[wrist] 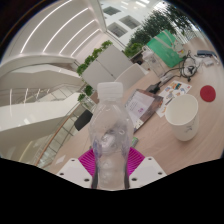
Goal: Pour water
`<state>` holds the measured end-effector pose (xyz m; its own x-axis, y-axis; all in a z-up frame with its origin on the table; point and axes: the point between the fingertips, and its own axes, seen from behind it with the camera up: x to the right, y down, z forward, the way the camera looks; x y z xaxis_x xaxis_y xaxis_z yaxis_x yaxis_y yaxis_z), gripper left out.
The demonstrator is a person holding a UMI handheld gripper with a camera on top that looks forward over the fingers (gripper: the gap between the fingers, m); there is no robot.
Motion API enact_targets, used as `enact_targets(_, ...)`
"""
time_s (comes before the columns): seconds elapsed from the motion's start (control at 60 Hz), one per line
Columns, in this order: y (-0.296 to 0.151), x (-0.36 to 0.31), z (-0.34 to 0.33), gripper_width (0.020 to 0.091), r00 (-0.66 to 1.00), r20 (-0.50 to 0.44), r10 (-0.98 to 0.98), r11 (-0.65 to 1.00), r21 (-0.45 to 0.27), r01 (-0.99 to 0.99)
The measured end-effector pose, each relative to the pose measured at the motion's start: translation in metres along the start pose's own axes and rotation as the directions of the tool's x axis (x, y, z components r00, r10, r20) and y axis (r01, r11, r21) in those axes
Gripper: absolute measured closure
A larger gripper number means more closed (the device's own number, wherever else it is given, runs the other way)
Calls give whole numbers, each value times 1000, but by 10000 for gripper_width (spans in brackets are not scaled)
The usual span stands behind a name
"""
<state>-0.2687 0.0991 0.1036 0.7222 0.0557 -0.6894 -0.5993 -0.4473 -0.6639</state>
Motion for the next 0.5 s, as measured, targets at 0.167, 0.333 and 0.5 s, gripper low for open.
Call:
enact_targets(0.167, -34, -18, 7, 748, 710, 173, 682, 730, -120, -672)
enact_targets(0.333, -67, -30, -9, 748, 299, 235, 925, 355, -249, -901)
enact_targets(0.5, -102, -32, -23, 749, 15, 309, 951, 119, -319, -940)
